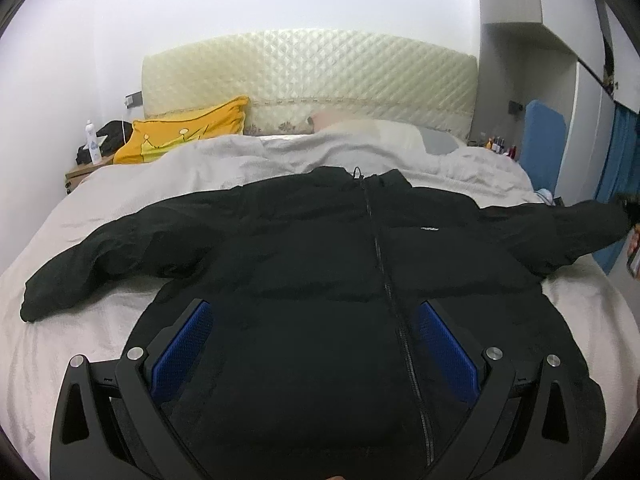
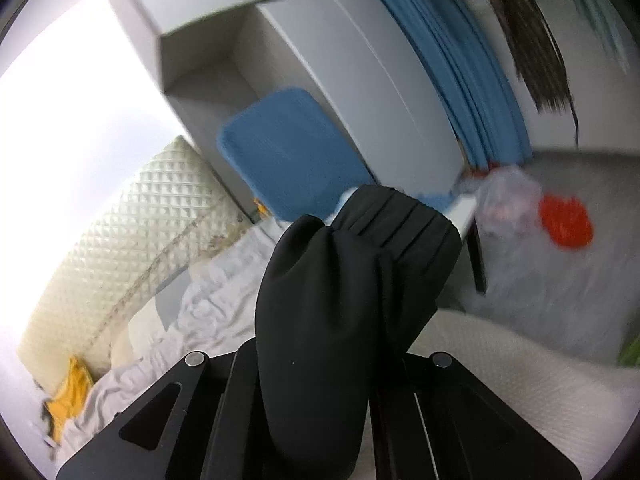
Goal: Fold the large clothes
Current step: 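Carry the held sleeve across the jacket body toward the other sleeve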
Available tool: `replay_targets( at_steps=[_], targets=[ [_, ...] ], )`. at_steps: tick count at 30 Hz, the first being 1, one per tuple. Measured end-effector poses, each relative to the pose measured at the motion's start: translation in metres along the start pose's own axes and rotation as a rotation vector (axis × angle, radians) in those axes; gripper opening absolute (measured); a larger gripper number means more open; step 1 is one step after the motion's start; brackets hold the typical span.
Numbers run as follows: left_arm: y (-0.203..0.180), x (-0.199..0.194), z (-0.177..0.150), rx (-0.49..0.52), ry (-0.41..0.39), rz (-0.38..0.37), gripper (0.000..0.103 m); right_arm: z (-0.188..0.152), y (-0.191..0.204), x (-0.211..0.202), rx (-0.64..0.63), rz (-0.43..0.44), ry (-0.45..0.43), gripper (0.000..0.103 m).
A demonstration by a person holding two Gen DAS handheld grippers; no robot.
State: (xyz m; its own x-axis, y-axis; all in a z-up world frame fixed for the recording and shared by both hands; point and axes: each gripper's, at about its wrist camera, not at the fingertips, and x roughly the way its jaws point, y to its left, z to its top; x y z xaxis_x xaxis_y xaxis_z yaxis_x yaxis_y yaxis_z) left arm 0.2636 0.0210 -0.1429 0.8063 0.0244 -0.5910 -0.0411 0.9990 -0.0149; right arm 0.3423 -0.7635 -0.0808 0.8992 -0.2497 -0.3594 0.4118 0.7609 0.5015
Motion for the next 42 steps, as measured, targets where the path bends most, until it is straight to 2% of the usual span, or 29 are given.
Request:
replay_targets(
  at_steps=[3, 8, 11, 13, 18, 20, 22, 26, 29, 34, 37, 42],
  targets=[
    [0.004, -0.013, 0.001, 0.010, -0.023, 0.004, 0.103, 0.009, 0.060, -0.034, -0.090, 0.030, -0.041, 0.004],
    [0.007, -0.034, 0.002, 0.018, -0.051, -0.006, 0.103, 0.000, 0.154, -0.090, -0.196, 0.114, -0.069, 0.007],
    [0.010, -0.043, 0.002, 0.040, -0.061, -0.002, 0.103, -0.012, 0.214, -0.121, -0.276, 0.182, -0.076, 0.009],
    [0.016, -0.047, -0.001, 0.018, -0.055, -0.046, 0.103, -0.023, 0.253, -0.139, -0.336, 0.222, -0.073, 0.010],
    [0.033, -0.055, -0.008, 0.012, -0.057, -0.027, 0.103, -0.059, 0.330, -0.176, -0.460, 0.301, -0.078, 0.011],
    [0.042, -0.060, -0.009, -0.016, -0.064, -0.029, 0.103, -0.082, 0.363, -0.182, -0.504, 0.341, -0.053, 0.012],
    [0.046, -0.063, -0.011, -0.028, -0.071, 0.012, 0.103, -0.100, 0.385, -0.175, -0.551, 0.361, -0.010, 0.012],
    [0.044, -0.075, -0.018, 0.042, -0.115, 0.104, 0.103, -0.156, 0.429, -0.173, -0.675, 0.411, 0.042, 0.012],
    [0.054, -0.080, -0.019, 0.027, -0.120, 0.079, 0.103, -0.204, 0.458, -0.171, -0.702, 0.470, 0.102, 0.012],
    [0.090, -0.086, -0.018, -0.075, -0.128, 0.055, 0.103, -0.274, 0.488, -0.164, -0.742, 0.562, 0.213, 0.013],
    [0.110, -0.084, -0.020, -0.128, -0.116, 0.038, 0.103, -0.319, 0.504, -0.165, -0.785, 0.590, 0.287, 0.013],
    [0.118, -0.076, -0.023, -0.129, -0.092, 0.038, 0.103, -0.387, 0.508, -0.162, -0.819, 0.598, 0.374, 0.016]
  ],
)
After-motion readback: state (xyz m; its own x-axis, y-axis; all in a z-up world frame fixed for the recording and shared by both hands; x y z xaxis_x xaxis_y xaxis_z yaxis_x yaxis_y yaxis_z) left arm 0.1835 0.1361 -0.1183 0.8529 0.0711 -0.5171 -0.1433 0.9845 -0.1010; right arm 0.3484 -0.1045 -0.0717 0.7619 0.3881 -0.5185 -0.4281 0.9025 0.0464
